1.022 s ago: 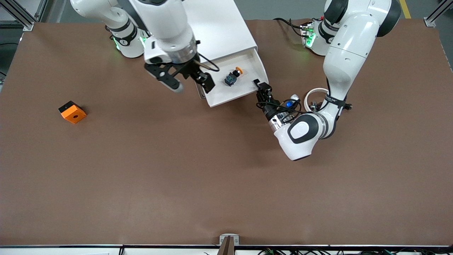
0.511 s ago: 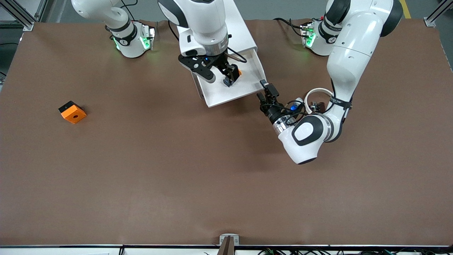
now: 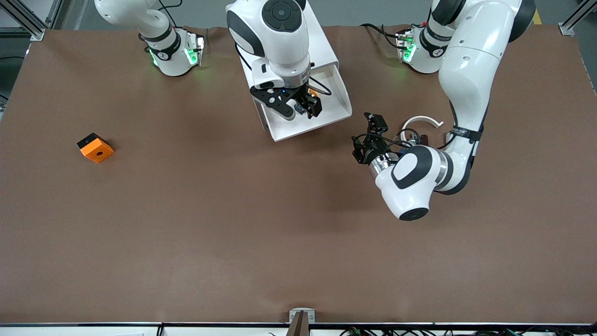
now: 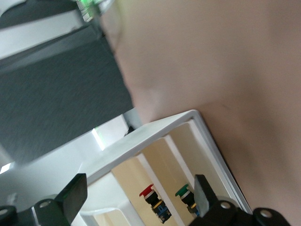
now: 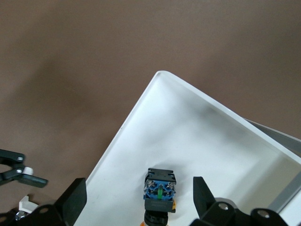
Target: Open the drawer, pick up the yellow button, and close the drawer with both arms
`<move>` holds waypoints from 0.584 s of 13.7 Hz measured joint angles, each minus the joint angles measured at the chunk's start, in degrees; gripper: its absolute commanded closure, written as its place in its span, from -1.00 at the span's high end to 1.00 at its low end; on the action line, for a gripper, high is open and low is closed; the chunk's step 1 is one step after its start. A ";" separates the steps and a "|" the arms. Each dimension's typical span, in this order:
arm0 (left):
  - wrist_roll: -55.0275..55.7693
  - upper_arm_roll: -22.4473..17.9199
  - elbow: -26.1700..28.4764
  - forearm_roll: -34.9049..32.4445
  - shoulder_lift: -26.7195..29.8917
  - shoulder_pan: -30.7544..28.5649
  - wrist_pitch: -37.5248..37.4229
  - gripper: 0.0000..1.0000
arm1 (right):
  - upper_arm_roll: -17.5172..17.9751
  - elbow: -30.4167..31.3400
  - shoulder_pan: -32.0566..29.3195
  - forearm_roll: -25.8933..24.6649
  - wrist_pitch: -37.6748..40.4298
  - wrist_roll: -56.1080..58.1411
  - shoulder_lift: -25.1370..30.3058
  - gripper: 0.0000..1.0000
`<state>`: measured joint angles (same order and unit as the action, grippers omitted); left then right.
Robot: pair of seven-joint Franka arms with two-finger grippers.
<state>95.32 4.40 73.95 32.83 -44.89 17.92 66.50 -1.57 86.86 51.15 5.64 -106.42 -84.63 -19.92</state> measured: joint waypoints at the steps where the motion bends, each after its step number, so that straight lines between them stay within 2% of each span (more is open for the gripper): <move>1: -3.99 -0.14 -0.19 -1.55 0.70 -0.12 2.26 1.00 | 0.01 0.56 0.17 0.02 0.00 0.00 0.00 1.00; 5: -18.36 -0.21 -0.36 -8.44 1.95 -0.03 11.84 1.00 | 0.01 1.69 1.36 0.03 0.00 -0.54 -0.07 1.00; 8: -25.02 -0.16 -1.65 -12.09 2.16 0.35 19.05 1.00 | 0.02 1.85 2.61 0.05 -0.01 -0.81 -0.12 1.00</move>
<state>70.30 4.24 72.30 20.74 -42.74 18.27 85.54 -1.55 88.71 53.76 5.69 -106.43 -85.44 -20.04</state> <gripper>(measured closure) 0.000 0.000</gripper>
